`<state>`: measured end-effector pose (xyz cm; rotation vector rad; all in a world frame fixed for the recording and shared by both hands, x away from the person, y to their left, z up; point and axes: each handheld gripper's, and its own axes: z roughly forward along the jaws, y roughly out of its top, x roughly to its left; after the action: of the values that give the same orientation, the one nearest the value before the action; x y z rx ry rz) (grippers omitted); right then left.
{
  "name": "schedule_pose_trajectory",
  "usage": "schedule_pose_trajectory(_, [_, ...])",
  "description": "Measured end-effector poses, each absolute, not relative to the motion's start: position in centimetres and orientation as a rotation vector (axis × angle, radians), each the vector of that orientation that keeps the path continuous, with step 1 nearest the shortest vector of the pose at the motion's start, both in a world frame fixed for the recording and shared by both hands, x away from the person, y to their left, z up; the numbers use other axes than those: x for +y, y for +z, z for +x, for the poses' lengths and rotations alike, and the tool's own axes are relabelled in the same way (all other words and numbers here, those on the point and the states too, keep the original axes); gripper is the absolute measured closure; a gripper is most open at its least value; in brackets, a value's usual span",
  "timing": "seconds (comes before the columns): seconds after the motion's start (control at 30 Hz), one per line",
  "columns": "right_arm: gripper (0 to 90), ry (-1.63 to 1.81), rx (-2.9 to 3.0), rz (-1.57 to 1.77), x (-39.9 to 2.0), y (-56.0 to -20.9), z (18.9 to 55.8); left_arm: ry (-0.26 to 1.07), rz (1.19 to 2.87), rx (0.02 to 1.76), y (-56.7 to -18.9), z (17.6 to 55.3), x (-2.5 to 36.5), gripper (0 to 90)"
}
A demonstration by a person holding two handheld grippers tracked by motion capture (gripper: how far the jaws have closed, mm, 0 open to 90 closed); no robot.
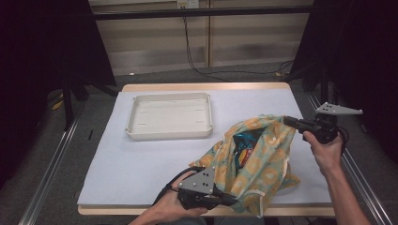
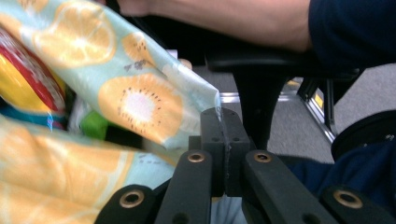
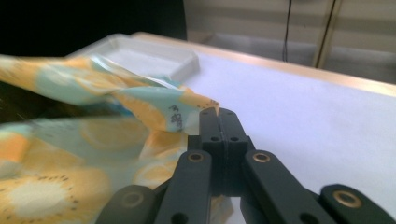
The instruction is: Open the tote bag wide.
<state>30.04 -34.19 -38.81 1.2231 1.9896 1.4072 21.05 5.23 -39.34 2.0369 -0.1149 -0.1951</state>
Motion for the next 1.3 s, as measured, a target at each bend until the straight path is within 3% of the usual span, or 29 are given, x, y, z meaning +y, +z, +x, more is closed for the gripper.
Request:
schedule_pose_trajectory(0.07, [90.0,1.385,2.014,1.225,-33.8,-39.3,30.2,-0.199,2.026,-0.089,-39.9,21.4,5.1,90.0])
schedule_pose_trajectory(0.17, [77.4,1.413,2.047,1.182,-33.3,-39.2,29.9,-0.200,2.026,-0.069,-40.5,21.6,4.9,88.4])
schedule_pose_trajectory(0.2, [69.4,1.437,2.043,1.163,-33.1,-38.5,29.2,-0.193,2.025,-0.051,-40.4,21.7,4.9,83.3])
schedule_pose_trajectory(0.27, [64.2,1.442,2.031,1.155,-33.0,-38.0,28.8,-0.196,2.013,-0.049,-40.4,21.8,4.9,78.1])
schedule_pose_trajectory(0.33, [61.5,1.459,2.016,1.128,-32.9,-37.1,28.0,-0.189,1.999,-0.048,-40.0,21.9,5.1,77.6])
schedule_pose_trajectory(0.43, [56.2,1.486,2.022,1.102,-32.6,-35.9,27.0,-0.159,1.989,-0.015,-39.4,22.2,5.5,64.2])
schedule_pose_trajectory(0.5, [55.4,1.483,2.045,1.076,-32.2,-35.4,26.3,-0.158,1.977,0.017,-39.1,22.4,5.9,60.5])
schedule_pose_trajectory(1.0, [51.6,1.579,2.100,0.968,-29.7,-33.4,24.4,-0.157,1.894,0.081,-37.7,24.0,7.9,56.8])
schedule_pose_trajectory(1.1, [43.7,1.552,2.170,0.964,-28.2,-34.4,24.9,-0.144,1.883,0.095,-37.2,24.3,8.1,58.3])
schedule_pose_trajectory(1.2, [31.7,1.500,2.242,0.963,-26.6,-35.9,25.3,-0.124,1.853,0.117,-36.7,25.2,8.5,66.4])
schedule_pose_trajectory(1.3, [29.0,1.463,2.258,0.964,-26.3,-36.2,25.2,-0.099,1.835,0.156,-36.3,26.8,8.9,67.9])
